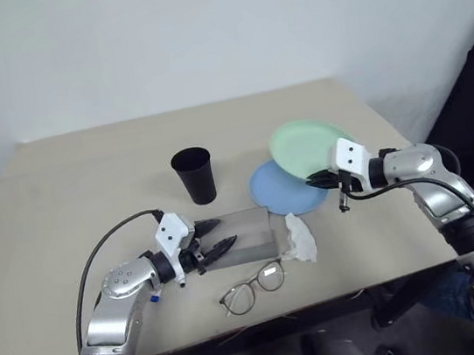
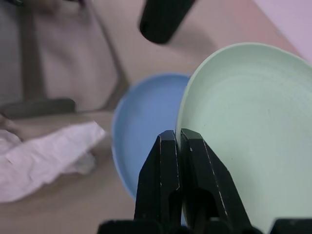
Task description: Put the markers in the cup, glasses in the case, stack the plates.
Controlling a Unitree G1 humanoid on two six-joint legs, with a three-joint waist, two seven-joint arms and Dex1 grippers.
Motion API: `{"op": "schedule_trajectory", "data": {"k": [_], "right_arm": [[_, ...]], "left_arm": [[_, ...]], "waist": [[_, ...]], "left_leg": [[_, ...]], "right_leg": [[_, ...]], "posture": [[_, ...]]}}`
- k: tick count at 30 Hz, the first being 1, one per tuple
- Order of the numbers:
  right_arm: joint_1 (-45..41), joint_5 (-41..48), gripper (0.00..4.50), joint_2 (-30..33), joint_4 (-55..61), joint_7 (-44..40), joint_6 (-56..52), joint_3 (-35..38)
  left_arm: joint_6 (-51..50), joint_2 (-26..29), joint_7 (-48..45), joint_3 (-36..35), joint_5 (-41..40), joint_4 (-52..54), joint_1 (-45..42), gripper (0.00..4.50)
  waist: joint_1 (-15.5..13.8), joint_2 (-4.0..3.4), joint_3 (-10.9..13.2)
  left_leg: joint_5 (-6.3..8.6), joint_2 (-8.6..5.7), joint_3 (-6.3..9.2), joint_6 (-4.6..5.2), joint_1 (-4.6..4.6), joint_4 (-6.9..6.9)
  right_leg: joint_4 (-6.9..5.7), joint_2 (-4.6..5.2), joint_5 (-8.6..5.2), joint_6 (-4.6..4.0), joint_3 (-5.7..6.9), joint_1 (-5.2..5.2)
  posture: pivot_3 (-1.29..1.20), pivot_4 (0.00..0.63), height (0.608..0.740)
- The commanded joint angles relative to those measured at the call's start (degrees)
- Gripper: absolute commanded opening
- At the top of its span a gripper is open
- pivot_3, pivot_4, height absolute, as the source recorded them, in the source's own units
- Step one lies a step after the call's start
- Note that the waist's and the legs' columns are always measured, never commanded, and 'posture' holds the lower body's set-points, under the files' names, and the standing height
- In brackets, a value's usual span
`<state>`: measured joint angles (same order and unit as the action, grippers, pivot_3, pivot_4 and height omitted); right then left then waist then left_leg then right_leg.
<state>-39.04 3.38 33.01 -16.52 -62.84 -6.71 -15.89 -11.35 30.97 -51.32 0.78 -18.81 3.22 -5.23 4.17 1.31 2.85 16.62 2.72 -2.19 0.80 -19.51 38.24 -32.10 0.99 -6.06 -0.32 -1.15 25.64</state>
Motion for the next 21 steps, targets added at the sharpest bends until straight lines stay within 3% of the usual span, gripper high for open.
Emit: {"op": "schedule_trajectory", "data": {"k": [1, 6, 18, 21], "right_arm": [[-4.07, 0.42, 0.01, -2.06, -4.52, -3.47, 3.22, -0.51], [-6.87, -1.42, 0.01, -4.75, -11.94, -7.49, 7.23, -2.91], [-10.29, -5.92, 0.01, -8.74, -25.62, -6.2, 15.4, -2.95], [-10.75, -5.89, 0.7, -9.3, -26.84, -5.73, 15.91, -2.49]], "left_arm": [[0.66, 0.45, -0.63, -1.02, -0.86, 1.59, -1.05, 2.81], [0.56, 0.02, -0.07, -0.71, -0.61, 2.34, -0.67, 2.81], [0.36, -0.29, 1.17, -0.71, -0.44, 3.7, 0.41, 2.81], [0.34, -0.33, 1.28, -0.6, -0.42, 3.62, 0.22, 2.81]], "waist": [[0.0, 0.0, 0.0], [0.0, 0.0, 0.0], [0.45, 0.0, -0.01], [0.73, -0.01, -0.01]], "left_leg": [[0.0, -0.01, 0.01, 0.0, 0.0, 0.0], [0.0, -0.07, -0.01, 0.0, 0.0, 0.0], [-0.03, -0.26, -0.29, 0.05, 0.04, 0.17], [-0.03, -0.26, -0.29, 0.05, 0.05, 0.21]], "right_leg": [[-0.01, 0.0, 0.0, 0.0, 0.0, 0.0], [-0.16, 0.0, 0.0, 0.0, -0.12, 0.03], [-0.8, -0.11, 0.0, -0.01, -0.88, 0.13], [-0.83, -0.12, 0.0, -0.01, -0.91, 0.12]], "posture": [[0.0, 0.0, 0.74], [0.0, 0.0, 0.74], [0.0, 0.0, 0.74], [0.0, 0.0, 0.74]]}}
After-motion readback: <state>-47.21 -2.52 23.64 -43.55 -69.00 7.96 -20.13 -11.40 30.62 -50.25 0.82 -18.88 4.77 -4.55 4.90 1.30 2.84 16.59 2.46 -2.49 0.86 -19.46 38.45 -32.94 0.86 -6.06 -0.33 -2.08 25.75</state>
